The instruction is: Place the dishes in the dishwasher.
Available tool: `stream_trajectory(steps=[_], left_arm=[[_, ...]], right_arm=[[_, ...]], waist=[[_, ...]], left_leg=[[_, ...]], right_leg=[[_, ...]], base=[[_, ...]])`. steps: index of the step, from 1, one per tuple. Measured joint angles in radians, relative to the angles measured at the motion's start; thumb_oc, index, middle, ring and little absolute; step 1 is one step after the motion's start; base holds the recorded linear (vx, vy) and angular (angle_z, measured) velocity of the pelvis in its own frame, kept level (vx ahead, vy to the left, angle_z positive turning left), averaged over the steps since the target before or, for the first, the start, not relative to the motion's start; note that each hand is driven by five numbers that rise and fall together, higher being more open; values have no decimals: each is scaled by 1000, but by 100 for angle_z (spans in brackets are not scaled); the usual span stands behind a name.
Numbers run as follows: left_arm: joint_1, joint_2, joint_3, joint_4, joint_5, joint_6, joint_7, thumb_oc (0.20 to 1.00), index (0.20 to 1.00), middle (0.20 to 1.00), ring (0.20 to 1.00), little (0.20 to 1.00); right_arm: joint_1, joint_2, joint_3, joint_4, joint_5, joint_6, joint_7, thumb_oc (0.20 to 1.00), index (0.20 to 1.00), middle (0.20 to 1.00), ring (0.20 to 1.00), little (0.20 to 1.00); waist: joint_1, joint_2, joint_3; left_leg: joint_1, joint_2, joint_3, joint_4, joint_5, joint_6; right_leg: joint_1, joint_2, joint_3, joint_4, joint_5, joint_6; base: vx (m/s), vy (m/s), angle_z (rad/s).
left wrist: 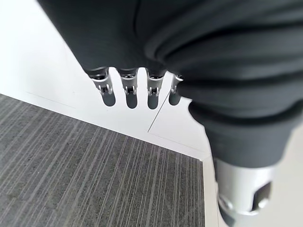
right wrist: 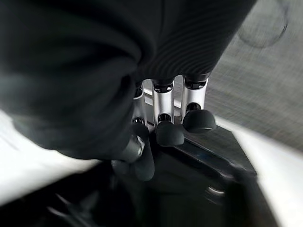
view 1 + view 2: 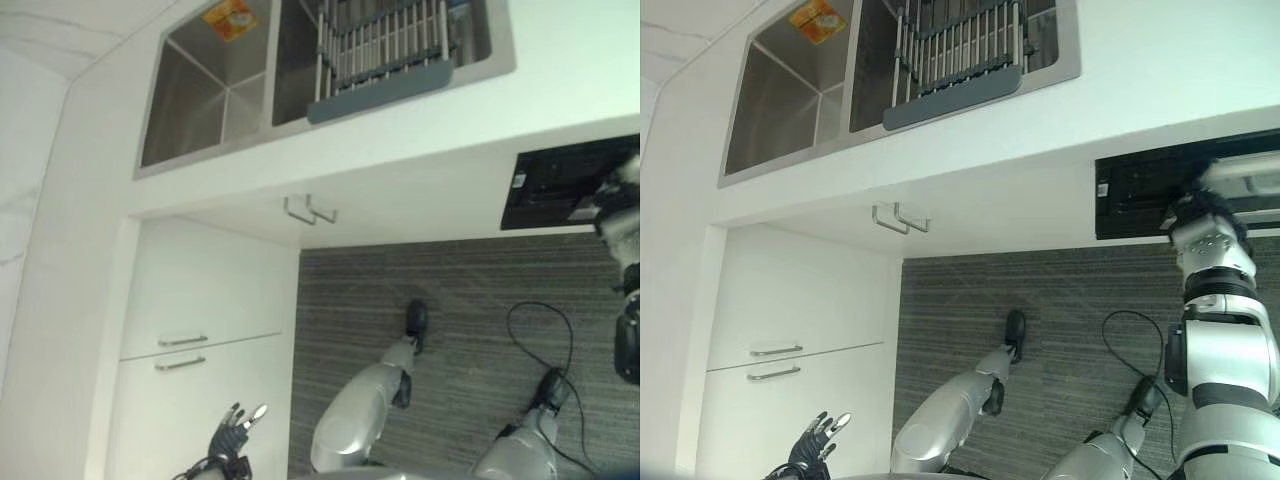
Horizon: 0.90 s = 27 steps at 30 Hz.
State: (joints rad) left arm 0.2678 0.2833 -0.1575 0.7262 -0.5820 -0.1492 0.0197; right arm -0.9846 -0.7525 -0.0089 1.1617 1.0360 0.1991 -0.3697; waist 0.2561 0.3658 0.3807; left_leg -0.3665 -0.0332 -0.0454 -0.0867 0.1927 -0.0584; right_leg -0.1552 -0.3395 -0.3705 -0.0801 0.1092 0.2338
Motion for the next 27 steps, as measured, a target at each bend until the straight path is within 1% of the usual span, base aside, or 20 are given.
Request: stream_trajectory(steps=[1,2,3,4,6,7,8,11,13,15,17,19,20,21,22,23,24,26,27], left_arm=[[6,6,0,-15,-14,3,0,1000,1000,1000,1000,1000],[1,9,0,-23,-30,9,0,1000,1000,1000,1000,1000],[-1,13,1,-26,-31,13,0,1000,1000,1000,1000,1000],[-2,18,1,-29,-31,20,0,1000,1000,1000,1000,1000],[-6,38,4,-29,-36,31,-2,1000,1000,1000,1000,1000],[-6,46,6,-29,-36,40,-11,1000,1000,1000,1000,1000],[-6,50,7,-30,-36,47,-21,1000,1000,1000,1000,1000],[-8,67,7,-52,-36,68,-25,1000,1000,1000,1000,1000],[-9,89,10,-84,-66,77,-26,1000,1000,1000,1000,1000],[-15,105,41,-100,-70,81,-25,1000,1000,1000,1000,1000],[-29,126,44,-102,-70,83,-25,1000,1000,1000,1000,1000],[-39,144,61,-133,-70,86,-25,1000,1000,1000,1000,1000],[-52,146,81,-138,-70,86,-24,1000,1000,1000,1000,1000],[-63,145,80,-139,-70,86,-24,1000,1000,1000,1000,1000],[-66,146,83,-139,-69,83,-24,1000,1000,1000,1000,1000],[-68,146,82,-137,-69,82,-24,1000,1000,1000,1000,1000],[-74,144,81,-138,-68,80,-24,1000,1000,1000,1000,1000],[-76,143,80,-137,-68,67,-24,1000,1000,1000,1000,1000],[-76,139,81,-135,-69,55,-24,1000,1000,1000,1000,1000]], right_arm=[[-26,-8,14,47,-31,10,-7,200,200,200,200,200],[-37,-29,42,79,-54,13,-17,200,200,200,200,200],[-43,-49,45,116,-76,19,-24,200,200,200,200,200],[-64,-63,39,143,-78,43,-27,200,200,200,200,200],[-93,-68,60,189,-114,57,-44,200,200,200,200,200],[-111,-69,69,209,-123,70,-45,200,200,200,200,200],[-116,-69,72,209,-123,76,-45,200,200,200,200,200],[-122,-69,88,205,-124,76,-28,200,200,200,200,200],[-122,-68,88,205,-127,76,-12,200,200,200,200,200],[-122,-63,85,205,-153,77,5,200,200,200,200,200],[-112,-62,75,202,-163,76,19,200,200,200,200,200],[-54,-53,33,135,-175,69,39,200,200,200,200,200],[0,-30,28,42,-194,46,43,200,200,200,200,200],[67,-16,23,-32,-203,20,48,200,200,200,200,200],[136,16,-6,-117,-212,-18,67,200,200,200,200,200],[162,52,-27,-158,-211,-29,86,366,366,366,366,366],[184,70,-29,-201,-213,-42,103,1000,1000,1000,1000,1000],[222,124,-1,-267,-212,-60,121,1000,1000,1000,1000,1000],[263,161,-6,-341,-212,-92,125,1000,1000,1000,1000,1000]], waist=[[5,-2,1],[0,-4,3],[-2,-4,3],[-1,-6,4],[-1,-12,10],[0,-20,16],[0,-27,21],[4,-31,25],[8,-44,34],[11,-63,49],[9,-81,62],[8,-101,77],[5,-118,89],[3,-122,92],[-1,-130,98],[-7,-136,102],[-11,-137,102],[-35,-138,103],[-39,-140,105]], left_leg=[[-1,-9,-14,0,27,16],[-2,-19,-34,0,18,16],[-1,-36,-41,0,21,31],[-7,-46,-48,1,26,40],[-23,-54,-53,1,26,40],[-27,-52,-54,1,26,40],[-30,-48,-55,1,26,40],[-44,-32,-53,1,26,39],[-44,-26,-52,2,28,36],[-44,-21,-50,3,30,34],[-59,-19,-48,34,29,34],[-57,-9,-47,38,29,33],[-56,5,-44,45,28,32],[-55,12,-44,53,26,30],[-50,16,-43,54,26,29],[-49,24,-38,55,27,26],[-48,32,-31,54,29,23],[-46,47,-25,53,33,18],[-46,55,-25,53,35,15]], right_leg=[[-14,-9,3,33,-17,0],[-18,-29,-5,65,-47,15],[-24,-46,-13,96,-68,13],[-31,-58,-11,110,-80,13],[-44,-66,-23,127,-89,25],[-44,-65,-26,127,-95,34],[-48,-60,-27,127,-95,34],[-68,-45,-23,137,-101,24],[-74,-39,-21,147,-101,24],[-77,-34,-17,152,-101,24],[-78,-35,-22,161,-95,21],[-71,-23,-24,164,-97,18],[-70,-8,-21,163,-92,10],[-66,-1,-21,162,-90,6],[-61,5,-19,162,-93,-2],[-61,14,-12,155,-95,-19],[-64,23,0,149,-89,-24],[-67,37,7,146,-83,-32],[-70,44,10,147,-82,-34]], base=[[112,-51,13],[109,-61,32],[12,-22,42],[10,-27,32],[11,-53,23],[15,-69,11],[20,-64,0],[25,-40,-5],[7,-30,-6],[-101,-13,-4],[-65,-45,7],[-41,-54,2],[-62,-45,-10],[-86,-42,-13],[-61,-14,-14],[-83,-15,-22],[-111,-9,-27],[-122,4,-19],[-84,19,-13]])
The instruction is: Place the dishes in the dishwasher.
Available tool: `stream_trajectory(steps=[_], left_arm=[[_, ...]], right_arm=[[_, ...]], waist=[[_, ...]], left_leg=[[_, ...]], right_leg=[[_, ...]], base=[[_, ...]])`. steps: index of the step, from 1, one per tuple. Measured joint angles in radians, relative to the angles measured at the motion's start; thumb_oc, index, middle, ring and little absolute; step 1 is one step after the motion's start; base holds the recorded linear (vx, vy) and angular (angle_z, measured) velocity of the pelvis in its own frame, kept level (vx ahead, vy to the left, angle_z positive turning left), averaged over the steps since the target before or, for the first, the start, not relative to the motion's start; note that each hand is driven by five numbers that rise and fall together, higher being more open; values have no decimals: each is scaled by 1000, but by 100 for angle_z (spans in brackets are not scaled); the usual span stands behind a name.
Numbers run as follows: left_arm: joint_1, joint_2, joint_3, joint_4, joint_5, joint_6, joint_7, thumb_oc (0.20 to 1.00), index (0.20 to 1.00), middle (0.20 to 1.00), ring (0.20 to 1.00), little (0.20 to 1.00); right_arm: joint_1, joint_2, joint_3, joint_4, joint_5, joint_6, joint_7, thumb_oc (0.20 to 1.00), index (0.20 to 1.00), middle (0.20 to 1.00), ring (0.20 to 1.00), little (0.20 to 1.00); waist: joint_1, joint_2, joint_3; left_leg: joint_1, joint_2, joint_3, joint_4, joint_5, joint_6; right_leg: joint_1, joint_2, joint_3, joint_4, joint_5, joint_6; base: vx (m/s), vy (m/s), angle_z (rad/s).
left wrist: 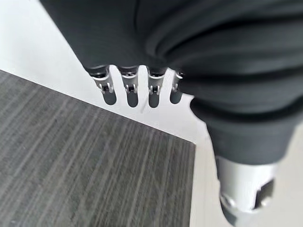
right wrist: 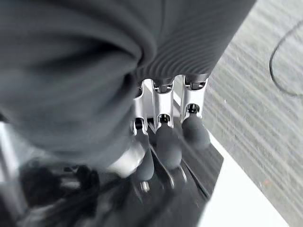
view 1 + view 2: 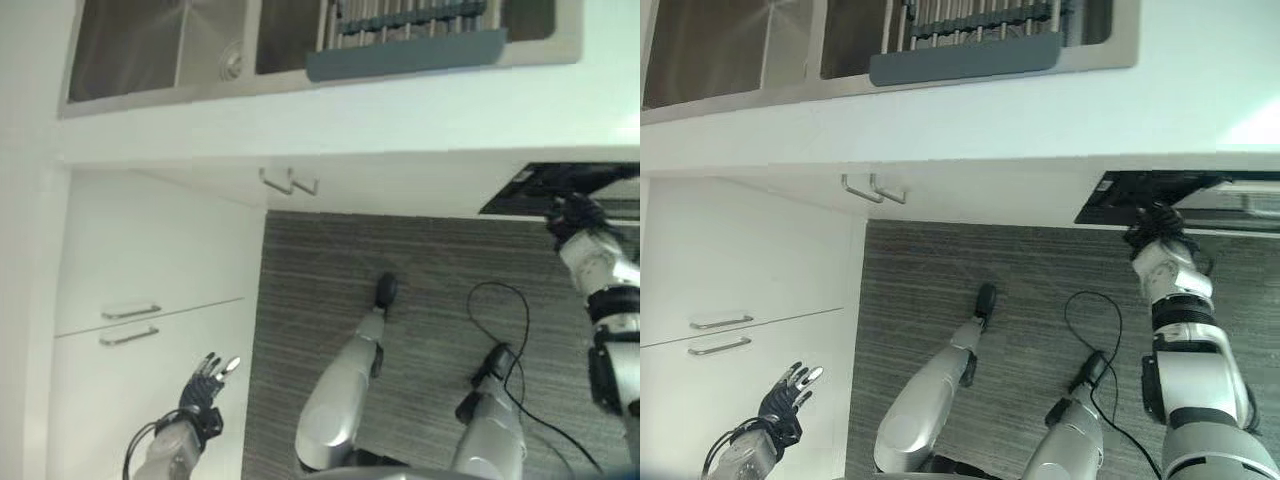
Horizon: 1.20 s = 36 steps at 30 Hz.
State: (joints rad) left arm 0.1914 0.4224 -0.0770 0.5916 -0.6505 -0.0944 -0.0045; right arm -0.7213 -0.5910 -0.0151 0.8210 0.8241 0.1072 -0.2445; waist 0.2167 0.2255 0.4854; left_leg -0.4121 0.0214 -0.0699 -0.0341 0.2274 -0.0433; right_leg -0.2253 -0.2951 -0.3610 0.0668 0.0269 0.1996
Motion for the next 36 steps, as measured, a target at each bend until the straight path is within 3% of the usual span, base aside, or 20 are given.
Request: stream_trajectory(steps=[4,11,13,15,18,20,23,26,28,29,30,31,32,33,34,35,36], left_arm=[[-1,-54,-2,49,0,-53,0,1000,1000,1000,1000,1000],[-2,-76,-4,103,0,-146,-25,1000,1000,1000,1000,1000],[-5,-75,-4,107,2,-185,-38,1000,1000,1000,1000,1000],[-6,-71,-15,104,4,-218,-43,1000,1000,1000,1000,1000],[-7,-41,-23,85,-1,-236,-99,1000,1000,1000,1000,1000],[-32,-30,-27,57,-7,-214,-123,1000,1000,1000,1000,1000],[-91,-4,-33,-120,-99,-109,-156,1000,1000,1000,1000,1000],[-95,-32,-22,-76,-159,-92,-170,1000,1000,1000,1000,1000],[-86,-117,2,68,-175,-84,-207,1000,1000,1000,1000,1000],[-85,-134,-11,97,-174,-71,-233,1000,1000,1000,1000,1000],[-89,-137,-16,106,-173,-58,-251,1000,1000,1000,1000,1000],[-103,-139,-23,125,-173,-38,-271,1000,1000,1000,1000,1000],[-105,-139,-50,134,-163,-19,-279,1000,1000,1000,1000,1000],[-117,-149,-95,153,-152,-10,-292,1000,1000,1000,1000,1000],[-133,-161,-121,169,-151,-7,-299,1000,1000,1000,1000,1000],[-173,-183,-119,220,-149,6,-336,1000,1000,1000,1000,1000],[-201,-178,-110,256,-144,15,-352,1000,1000,1000,1000,1000]], right_arm=[[110,150,67,-10,-2,-34,-18,1000,1000,1000,1000,1000],[268,216,129,-6,-91,-81,-29,1000,1000,1000,1000,1000],[305,224,134,-1,-136,-130,-24,1000,1000,1000,1000,1000],[346,229,135,3,-150,-158,-6,1000,1000,1000,1000,1000],[424,264,164,-6,-157,-210,54,1000,1000,1000,1000,1000],[476,300,173,-9,-172,-227,82,1000,1000,1000,1000,1000],[568,323,275,-41,-237,-227,148,1000,1000,1000,1000,1000],[583,323,280,0,-260,-222,178,1000,1000,1000,1000,1000],[633,295,283,5,-308,-195,208,1000,1000,1000,1000,1000],[662,277,288,-6,-334,-179,218,1000,1000,1000,1000,1000],[683,270,293,-6,-344,-170,223,1000,1000,1000,1000,1000],[695,258,301,-6,-358,-149,244,1000,1000,1000,1000,1000],[695,247,310,-7,-373,-140,260,1000,1000,1000,1000,1000],[699,230,301,-4,-374,-139,273,1000,1000,1000,1000,1000],[702,220,293,-4,-374,-140,277,1000,1000,1000,1000,1000],[697,219,264,3,-398,-136,285,1000,1000,1000,1000,1000],[692,247,243,22,-422,-136,286,1000,1000,1000,1000,1000]], waist=[[-24,-1,1],[-40,-26,15],[-47,-45,19],[-52,-71,14],[-69,-147,-25],[-78,-194,-60],[-84,-251,-140],[-98,-230,-174],[-107,-182,-200],[-120,-170,-208],[-130,-182,-209],[-138,-224,-206],[-145,-261,-214],[-178,-272,-222],[-203,-255,-239],[-225,-230,-249],[-236,-260,-252]], left_leg=[[5,16,25,-10,-1,-8],[57,14,31,-44,6,-8],[79,22,32,-51,5,-11],[97,29,32,-51,0,-17],[126,56,38,-51,-9,-30],[155,72,47,-51,-17,-41],[207,122,57,-51,-38,-70],[226,156,56,-52,-45,-82],[238,183,59,-51,-39,-68],[234,197,108,-32,-65,-38],[238,211,194,1,-113,-5],[229,198,277,118,-166,25],[231,160,301,265,-198,14],[283,124,306,336,-240,-7],[319,115,324,306,-279,-12],[370,116,396,233,-332,-3],[431,74,413,153,-325,8]], right_leg=[[-5,15,26,-30,20,-6],[65,23,22,-103,47,-7],[90,32,21,-123,55,-3],[114,43,20,-135,58,-4],[138,69,25,-138,57,-12],[158,83,36,-139,51,-20],[198,129,48,-136,34,-46],[216,166,56,-139,29,-50],[249,198,46,-153,32,-80],[275,198,8,-154,25,-94],[294,176,-24,-154,15,-113],[308,127,-45,-153,16,-108],[322,78,-41,-152,20,-99],[356,50,-54,-151,25,-83],[368,45,-67,-145,27,-61],[389,43,-82,-132,26,-57],[401,15,-84,-112,30,-61]], base=[[-109,42,-21],[-71,20,0],[-62,-78,-3],[-70,-94,-5],[-18,-79,-13],[3,-142,-21],[53,-197,-22],[-19,-143,-13],[-70,-62,21],[-87,18,69],[-52,114,85],[-31,208,55],[109,364,40],[155,432,37],[217,469,49],[99,387,38],[99,339,20]])
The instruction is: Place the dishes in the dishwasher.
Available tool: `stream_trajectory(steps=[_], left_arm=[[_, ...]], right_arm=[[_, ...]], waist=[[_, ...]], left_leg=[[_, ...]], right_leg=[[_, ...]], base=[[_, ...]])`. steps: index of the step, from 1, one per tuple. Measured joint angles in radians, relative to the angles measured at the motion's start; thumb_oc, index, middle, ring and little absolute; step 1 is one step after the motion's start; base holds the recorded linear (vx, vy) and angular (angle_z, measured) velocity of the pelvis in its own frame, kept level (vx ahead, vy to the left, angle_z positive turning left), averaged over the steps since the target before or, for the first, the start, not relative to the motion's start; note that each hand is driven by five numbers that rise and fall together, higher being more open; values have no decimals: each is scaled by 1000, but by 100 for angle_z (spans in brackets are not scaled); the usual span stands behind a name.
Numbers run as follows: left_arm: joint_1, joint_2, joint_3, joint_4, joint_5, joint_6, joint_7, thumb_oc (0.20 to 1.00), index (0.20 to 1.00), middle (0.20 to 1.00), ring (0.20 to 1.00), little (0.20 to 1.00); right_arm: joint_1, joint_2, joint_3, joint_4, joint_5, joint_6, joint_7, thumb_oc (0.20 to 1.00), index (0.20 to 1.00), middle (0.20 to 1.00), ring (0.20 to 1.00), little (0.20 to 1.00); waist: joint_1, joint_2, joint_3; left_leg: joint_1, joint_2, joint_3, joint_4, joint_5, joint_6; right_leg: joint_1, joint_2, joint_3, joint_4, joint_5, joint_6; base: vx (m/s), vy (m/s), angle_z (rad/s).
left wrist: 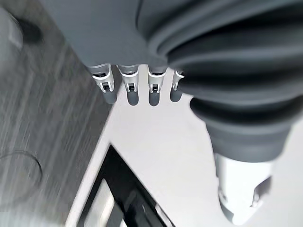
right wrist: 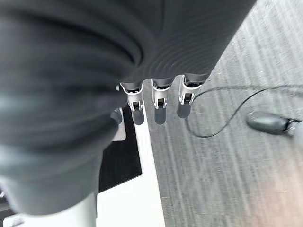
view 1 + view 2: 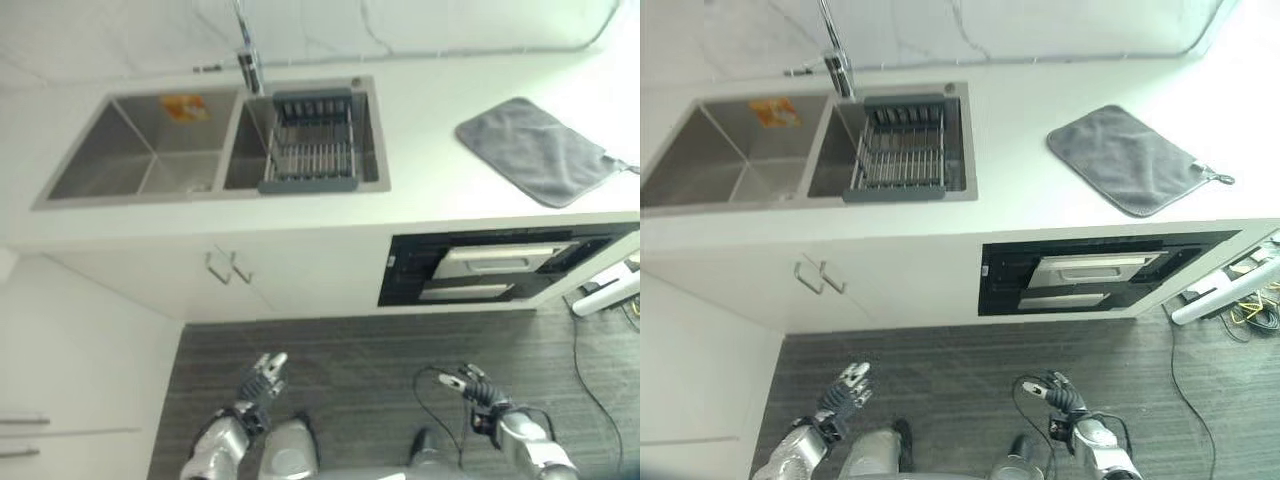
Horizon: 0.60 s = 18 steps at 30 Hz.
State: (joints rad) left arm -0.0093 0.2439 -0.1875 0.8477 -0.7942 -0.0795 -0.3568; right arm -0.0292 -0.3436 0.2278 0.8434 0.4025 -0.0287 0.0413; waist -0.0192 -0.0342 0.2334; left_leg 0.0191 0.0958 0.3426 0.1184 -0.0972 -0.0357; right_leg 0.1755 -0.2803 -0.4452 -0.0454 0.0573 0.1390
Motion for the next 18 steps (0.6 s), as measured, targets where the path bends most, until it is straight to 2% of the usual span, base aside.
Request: stream_trajectory(steps=[2,3,4,5,6,7,8,9,11,12,13,15,18], left_arm=[[-22,17,-2,41,38,3,-17,1000,1000,1000,1000,1000],[-36,25,-8,63,51,3,-23,1000,1000,1000,1000,1000],[-43,38,-10,75,72,3,-30,1000,1000,1000,1000,1000],[-44,55,-10,83,88,-1,-35,1000,1000,1000,1000,1000],[-43,65,-11,110,111,-5,-37,1000,1000,1000,1000,1000],[-39,69,-13,141,123,-8,-38,1000,1000,1000,1000,1000],[-41,68,-16,183,142,-14,-38,1000,1000,1000,1000,1000],[-43,66,-23,232,150,-22,-41,1000,1000,1000,1000,1000],[-37,56,-39,317,190,-37,-48,1000,1000,1000,1000,1000],[-13,53,-41,325,206,-41,-49,1000,1000,1000,1000,1000],[7,43,-38,328,219,-46,-48,1000,1000,1000,1000,1000],[58,-1,-23,349,227,-52,-52,1000,1000,1000,1000,1000],[52,-24,2,348,225,-61,-64,1000,1000,1000,1000,1000]], right_arm=[[7,34,2,32,-57,-8,9,1000,1000,1000,1000,1000],[10,42,8,57,-77,-10,11,1000,1000,1000,1000,1000],[14,51,20,72,-89,-10,12,1000,1000,1000,1000,1000],[14,64,31,93,-101,-10,22,1000,1000,1000,1000,1000],[14,77,31,113,-109,-10,30,1000,1000,1000,1000,1000],[16,88,33,134,-111,-11,37,1000,1000,1000,1000,1000],[22,95,37,154,-119,-15,40,1000,1000,1000,1000,1000],[32,105,42,191,-127,-31,47,1000,1000,1000,1000,1000],[28,113,36,284,-124,-73,73,1000,1000,1000,1000,1000],[27,113,33,318,-124,-74,82,1000,1000,1000,1000,1000],[28,113,27,330,-123,-73,84,1000,1000,1000,1000,1000],[26,111,-14,348,-109,-73,103,1000,1000,1000,1000,1000],[26,111,-10,346,-110,-64,115,1000,1000,1000,1000,1000]], waist=[[-10,-14,-26],[-10,-6,-38],[-17,-3,-42],[-17,-9,-46],[-23,-2,-45],[-28,0,-50],[-37,7,-52],[-48,9,-62],[-45,-15,-94],[-41,-35,-111],[-33,-33,-115],[-19,14,-145],[-14,35,-161]], left_leg=[[92,-49,-10,-157,74,43],[125,-59,-19,-218,99,60],[118,-57,-34,-216,97,68],[120,-57,-51,-215,94,80],[125,-56,-63,-215,91,87],[129,-54,-82,-213,95,82],[135,-49,-110,-211,96,81],[139,-49,-144,-210,100,77],[146,-77,-189,-209,99,77],[161,-98,-208,-210,91,72],[179,-101,-210,-210,84,66],[196,-80,-191,-210,65,48],[207,-57,-194,-216,60,30]], right_leg=[[-31,-42,3,104,18,-13],[-74,-52,4,177,7,1],[-97,-38,29,202,-21,22],[-130,-7,55,244,-55,24],[-163,20,79,290,-76,16],[-199,75,131,313,-92,-3],[-210,135,217,288,-102,-20],[-212,181,270,241,-103,-27],[-195,183,268,108,-61,-54],[-174,164,269,41,18,-66],[-158,162,264,22,55,-69],[-105,190,265,-50,77,-76],[-91,215,265,-49,67,-88]], base=[[102,248,8],[136,200,23],[124,126,36],[135,62,49],[99,10,53],[92,-7,66],[86,-25,89],[100,-33,96],[102,-36,89],[75,-46,57],[64,-46,19],[75,-25,-16],[93,-13,-2]])
